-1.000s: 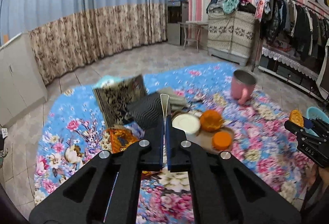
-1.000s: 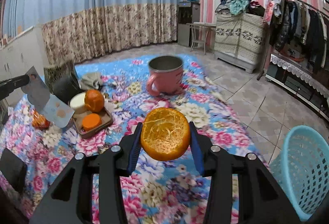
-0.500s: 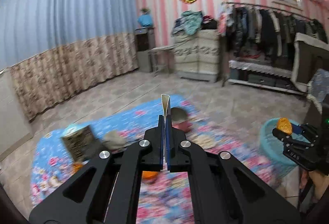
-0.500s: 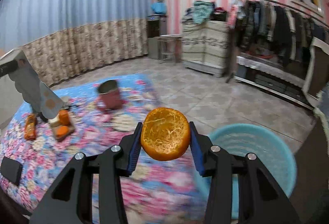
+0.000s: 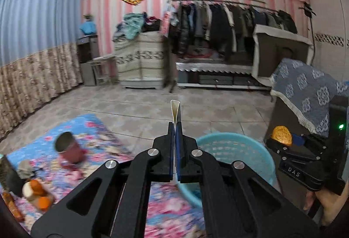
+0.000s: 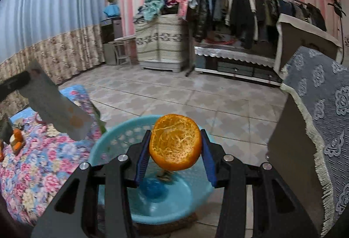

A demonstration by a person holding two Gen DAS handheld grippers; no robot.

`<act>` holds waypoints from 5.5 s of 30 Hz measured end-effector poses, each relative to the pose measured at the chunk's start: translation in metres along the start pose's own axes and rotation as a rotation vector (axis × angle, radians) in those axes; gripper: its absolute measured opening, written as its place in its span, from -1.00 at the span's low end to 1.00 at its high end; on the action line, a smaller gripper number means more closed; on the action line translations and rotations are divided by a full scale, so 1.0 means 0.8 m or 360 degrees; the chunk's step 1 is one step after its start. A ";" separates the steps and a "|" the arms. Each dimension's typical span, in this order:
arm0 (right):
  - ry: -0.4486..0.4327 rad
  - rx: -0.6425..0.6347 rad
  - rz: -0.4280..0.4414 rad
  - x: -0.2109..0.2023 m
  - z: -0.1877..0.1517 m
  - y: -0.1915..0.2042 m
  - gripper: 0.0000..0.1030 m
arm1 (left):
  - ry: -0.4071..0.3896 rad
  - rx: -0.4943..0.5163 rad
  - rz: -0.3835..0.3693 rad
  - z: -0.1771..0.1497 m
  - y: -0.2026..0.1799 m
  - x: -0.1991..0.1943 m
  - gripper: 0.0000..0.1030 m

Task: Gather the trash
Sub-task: 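Carry the orange peel and paper card over the wastebasket with both grippers, then open both grippers to drop the peel and card into the wastebasket, then move both tools back over the bed toward the remaining items, then grasp the orange snack bag with the left gripper while the right gripper grasps the orange peel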

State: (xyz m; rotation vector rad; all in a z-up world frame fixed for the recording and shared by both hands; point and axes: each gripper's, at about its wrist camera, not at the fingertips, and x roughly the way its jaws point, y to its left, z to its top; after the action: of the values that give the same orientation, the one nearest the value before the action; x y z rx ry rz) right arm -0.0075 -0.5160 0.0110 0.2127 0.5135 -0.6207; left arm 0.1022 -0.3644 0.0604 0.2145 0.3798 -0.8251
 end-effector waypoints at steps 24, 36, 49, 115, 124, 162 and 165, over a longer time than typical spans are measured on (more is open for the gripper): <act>0.0137 0.0103 -0.0049 0.053 -0.028 -0.037 -0.16 | 0.0244 0.0021 -0.0028 -0.029 -0.029 0.136 0.20; 0.0157 0.0117 0.0019 0.081 -0.031 0.004 -0.16 | 0.0110 -0.0064 0.0305 -0.009 0.047 0.091 0.90; 0.0169 0.0089 -0.0011 0.111 -0.026 0.041 0.62 | 0.0131 -0.0138 0.0488 -0.031 0.108 0.044 0.90; 0.0200 -0.0471 0.0719 0.087 -0.075 0.524 0.91 | 0.0640 -0.0881 0.0870 -0.259 0.524 -0.129 0.24; 0.0199 -0.0493 0.0728 0.087 -0.076 0.528 0.91 | 0.0662 -0.0824 0.0844 -0.260 0.512 -0.130 -0.93; 0.0295 -0.0798 0.0852 0.065 -0.107 0.611 0.02 | 0.0373 -0.0905 0.0956 -0.239 0.553 -0.215 -0.95; 0.0308 -0.0836 0.0892 0.059 -0.110 0.618 -0.09 | 0.0381 -0.0922 0.0946 -0.240 0.554 -0.214 -0.95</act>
State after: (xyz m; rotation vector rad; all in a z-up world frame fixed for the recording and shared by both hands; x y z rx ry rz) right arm 0.2885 -0.1159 -0.0693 -0.0864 0.7482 0.0921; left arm 0.2809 0.1076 -0.0270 -0.1188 0.7194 -0.0830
